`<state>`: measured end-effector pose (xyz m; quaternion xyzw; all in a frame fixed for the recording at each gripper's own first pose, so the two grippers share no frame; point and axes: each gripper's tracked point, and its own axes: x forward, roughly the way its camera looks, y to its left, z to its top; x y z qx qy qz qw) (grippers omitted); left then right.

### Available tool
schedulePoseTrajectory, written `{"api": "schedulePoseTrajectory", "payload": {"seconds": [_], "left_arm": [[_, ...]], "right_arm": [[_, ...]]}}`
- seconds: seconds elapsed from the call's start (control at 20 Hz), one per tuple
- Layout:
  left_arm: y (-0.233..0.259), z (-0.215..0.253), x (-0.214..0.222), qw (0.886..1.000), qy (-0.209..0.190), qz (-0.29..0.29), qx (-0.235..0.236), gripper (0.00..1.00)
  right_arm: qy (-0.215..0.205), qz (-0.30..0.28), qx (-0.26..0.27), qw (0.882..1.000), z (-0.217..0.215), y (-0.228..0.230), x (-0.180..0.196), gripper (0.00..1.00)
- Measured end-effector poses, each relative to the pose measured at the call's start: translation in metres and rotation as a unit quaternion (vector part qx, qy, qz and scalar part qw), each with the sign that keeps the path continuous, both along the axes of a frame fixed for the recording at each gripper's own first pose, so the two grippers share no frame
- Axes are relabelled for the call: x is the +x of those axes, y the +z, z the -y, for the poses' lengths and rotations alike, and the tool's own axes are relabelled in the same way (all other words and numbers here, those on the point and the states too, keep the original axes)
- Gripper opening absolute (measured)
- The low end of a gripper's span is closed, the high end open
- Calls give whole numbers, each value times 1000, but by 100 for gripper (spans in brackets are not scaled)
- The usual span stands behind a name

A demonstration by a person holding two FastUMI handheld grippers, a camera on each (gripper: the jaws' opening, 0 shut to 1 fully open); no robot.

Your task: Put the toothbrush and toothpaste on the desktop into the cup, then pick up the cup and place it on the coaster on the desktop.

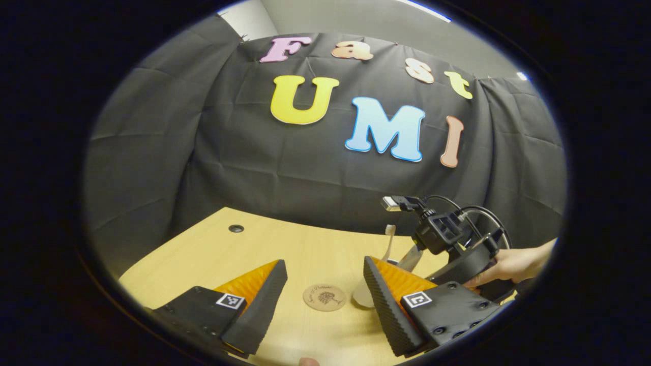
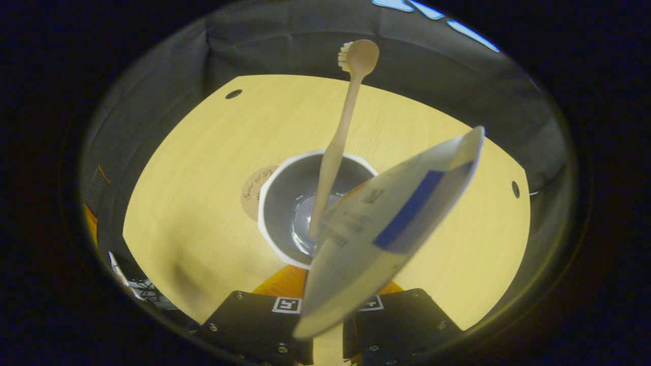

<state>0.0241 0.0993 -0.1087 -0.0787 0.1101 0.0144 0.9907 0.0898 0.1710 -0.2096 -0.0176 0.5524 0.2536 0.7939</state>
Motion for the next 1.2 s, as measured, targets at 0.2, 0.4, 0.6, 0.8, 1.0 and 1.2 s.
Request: {"api": "schedulePoseTrajectory", "payload": {"seconds": [0.2,0.4,0.6,0.8,1.0,1.2], "left_arm": [[3,-17,-13,1000,8,1,0,96],[3,-32,-21,1000,15,1,4,96],[3,-46,-27,1000,22,-1,2,96],[3,-58,-32,1000,29,-1,3,96],[3,-64,-35,999,34,-1,1,96],[1,-67,-37,999,35,-2,-1,96]], "right_arm": [[13,5,2,1000,-22,13,4,19],[28,4,1,1000,-42,14,5,19],[40,3,-6,999,-61,11,9,19],[43,-4,-15,999,-72,6,12,19],[43,-6,-23,999,-79,2,15,19],[40,-7,-26,999,-79,0,16,20]]}}
